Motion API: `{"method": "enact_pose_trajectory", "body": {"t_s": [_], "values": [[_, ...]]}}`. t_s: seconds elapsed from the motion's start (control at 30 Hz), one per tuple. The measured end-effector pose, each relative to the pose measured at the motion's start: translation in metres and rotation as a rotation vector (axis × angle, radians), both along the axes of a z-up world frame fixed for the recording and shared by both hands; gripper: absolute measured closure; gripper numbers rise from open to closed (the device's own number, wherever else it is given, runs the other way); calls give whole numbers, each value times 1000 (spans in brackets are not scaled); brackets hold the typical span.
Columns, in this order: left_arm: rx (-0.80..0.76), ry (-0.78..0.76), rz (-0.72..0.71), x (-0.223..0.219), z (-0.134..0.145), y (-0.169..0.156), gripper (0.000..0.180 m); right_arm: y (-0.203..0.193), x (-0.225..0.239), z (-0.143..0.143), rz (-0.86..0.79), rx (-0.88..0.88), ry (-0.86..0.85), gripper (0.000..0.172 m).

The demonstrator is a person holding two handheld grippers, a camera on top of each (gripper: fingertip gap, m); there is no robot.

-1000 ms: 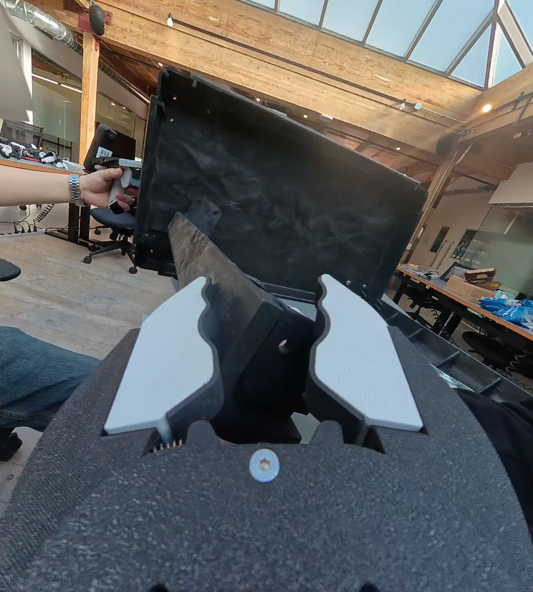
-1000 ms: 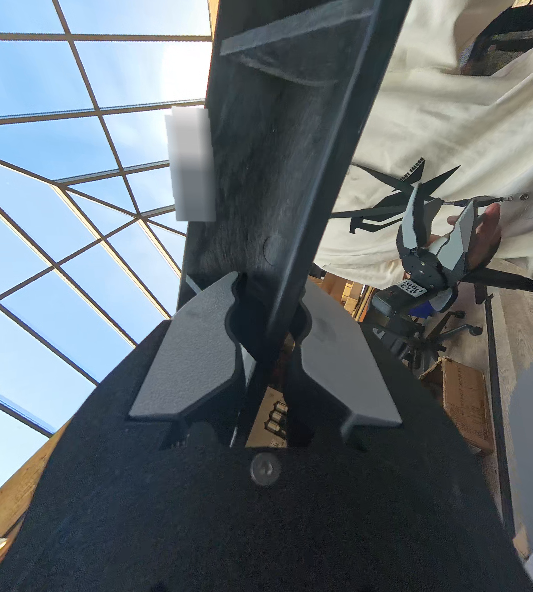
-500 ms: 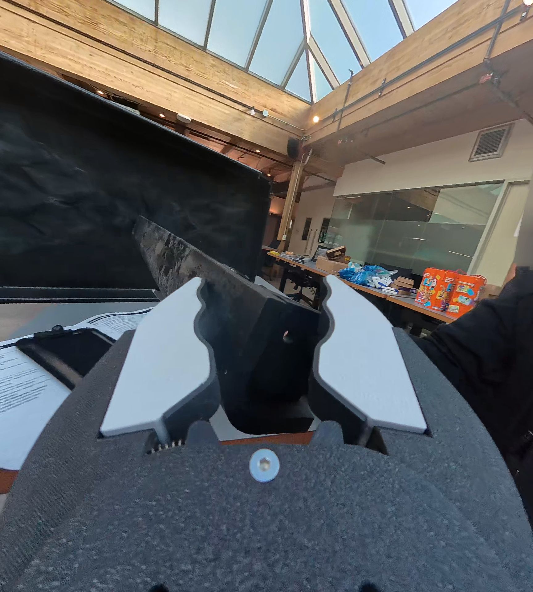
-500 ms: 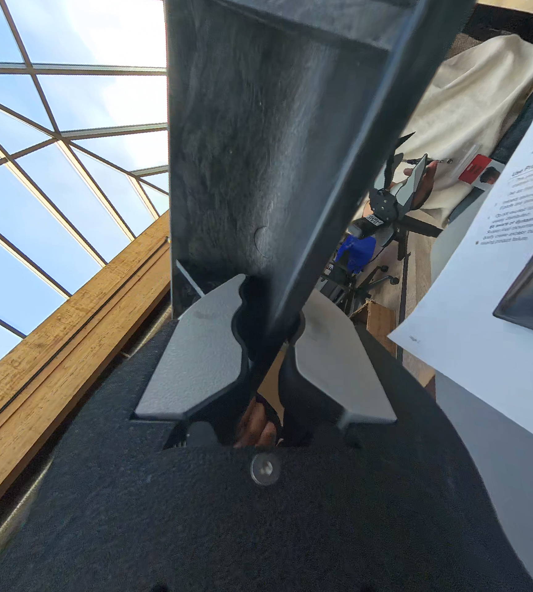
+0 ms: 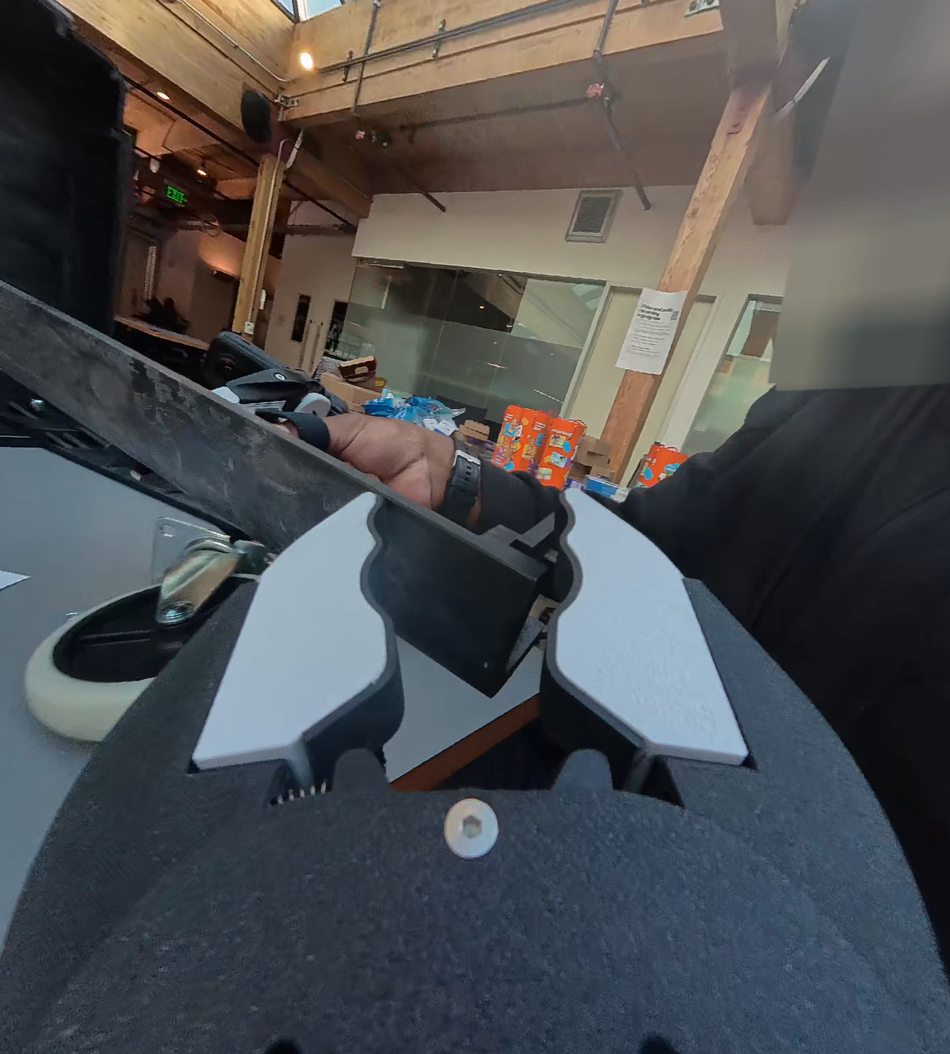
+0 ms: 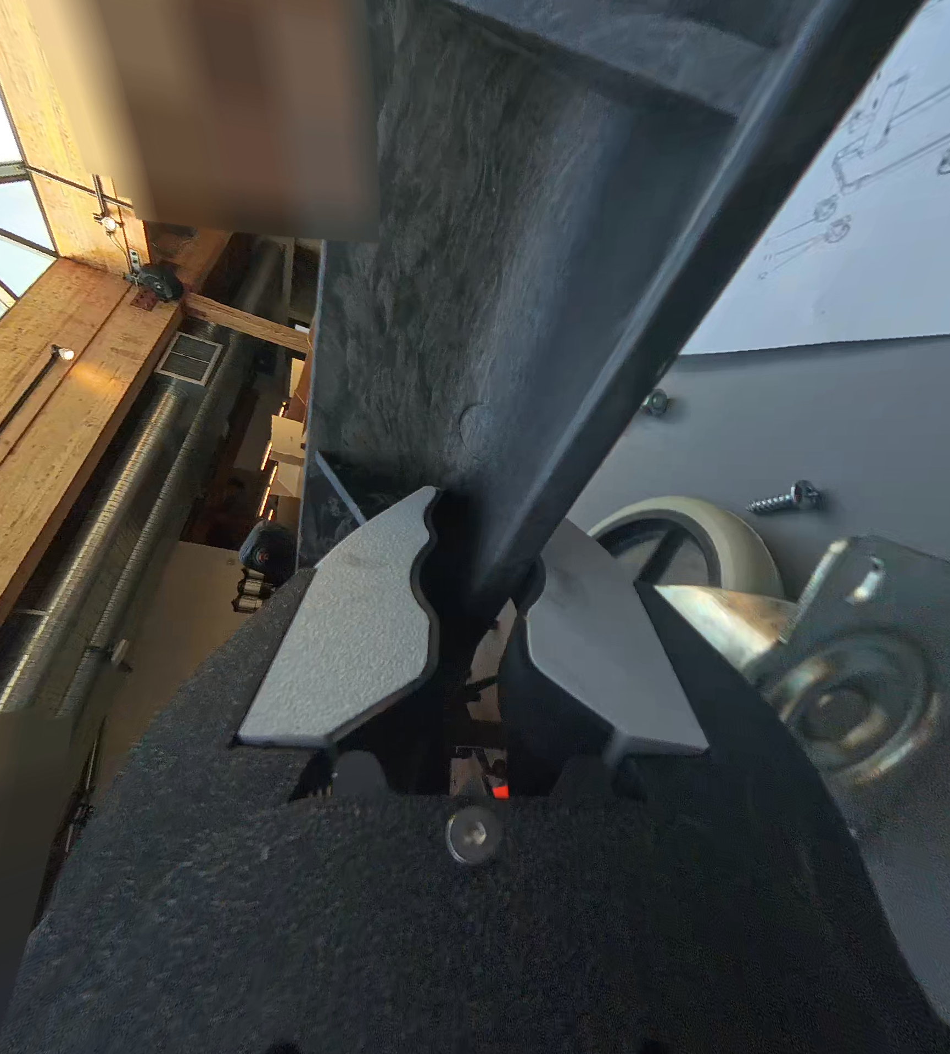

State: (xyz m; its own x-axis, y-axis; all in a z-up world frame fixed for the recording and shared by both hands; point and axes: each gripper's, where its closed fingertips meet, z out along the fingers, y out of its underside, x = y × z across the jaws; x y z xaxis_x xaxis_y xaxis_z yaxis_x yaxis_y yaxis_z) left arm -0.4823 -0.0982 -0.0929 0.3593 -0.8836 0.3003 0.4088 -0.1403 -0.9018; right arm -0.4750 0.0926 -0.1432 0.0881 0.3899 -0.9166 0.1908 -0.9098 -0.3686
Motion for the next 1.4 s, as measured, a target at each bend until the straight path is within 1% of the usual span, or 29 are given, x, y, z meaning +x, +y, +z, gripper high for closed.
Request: {"method": "enact_pose_trajectory", "body": {"t_s": [0.1, 0.17, 0.27, 0.37, 0.43, 0.53, 0.57, 0.63, 0.7, 0.77, 0.83, 0.9, 0.97, 1.07, 1.13, 1.2, 1.27, 1.33, 1.37, 1.4], "values": [[-4, -90, -158, 47, 6, -7, 128, 4, 48, -8, 42, 20, -91, 153], [-27, -118, -231, 80, 7, -4, 127, 7, 79, -15, 67, 35, -152, 153], [-146, -183, -321, 131, 5, 18, 126, 15, 119, -23, 90, 60, -232, 153], [-254, -224, -309, 170, 2, 53, 126, 25, 151, -26, 125, 75, -280, 154], [-319, -197, -271, 193, -2, 79, 126, 34, 170, -31, 146, 85, -322, 153], [-418, -56, -143, 226, -18, 122, 127, 46, 192, -33, 171, 97, -373, 153], [-452, -27, -105, 235, -23, 134, 132, 51, 198, -33, 173, 111, -394, 153], [-494, -17, -84, 252, -26, 150, 136, 59, 209, -32, 176, 125, -405, 153], [-528, -18, -50, 265, -30, 164, 152, 62, 217, -32, 189, 145, -407, 152], [-521, -42, -4, 273, -29, 176, 169, 57, 222, -35, 221, 157, -405, 152], [-520, -52, 1, 282, -26, 182, 180, 47, 226, -40, 263, 139, -389, 152], [-579, -20, -28, 299, -32, 185, 180, 37, 234, -49, 333, 153, -401, 152], [-615, -7, -46, 312, -34, 185, 180, 34, 241, -49, 373, 182, -407, 152], [-573, -9, 28, 319, -26, 194, 180, 43, 253, -42, 364, 183, -389, 152], [-545, 33, 55, 327, -22, 204, 180, 53, 262, -36, 356, 193, -373, 153], [-560, 89, 57, 334, -21, 210, 180, 59, 272, -33, 353, 201, -358, 152], [-536, 131, 141, 336, -15, 220, 180, 63, 281, -28, 344, 177, -322, 152], [-524, 205, 236, 337, -14, 228, 180, 66, 290, -24, 338, 144, -282, 152], [-522, 255, 295, 336, -16, 231, 177, 67, 294, -22, 339, 123, -256, 152], [-524, 313, 363, 334, -20, 234, 169, 69, 297, -21, 342, 102, -228, 152]]}}
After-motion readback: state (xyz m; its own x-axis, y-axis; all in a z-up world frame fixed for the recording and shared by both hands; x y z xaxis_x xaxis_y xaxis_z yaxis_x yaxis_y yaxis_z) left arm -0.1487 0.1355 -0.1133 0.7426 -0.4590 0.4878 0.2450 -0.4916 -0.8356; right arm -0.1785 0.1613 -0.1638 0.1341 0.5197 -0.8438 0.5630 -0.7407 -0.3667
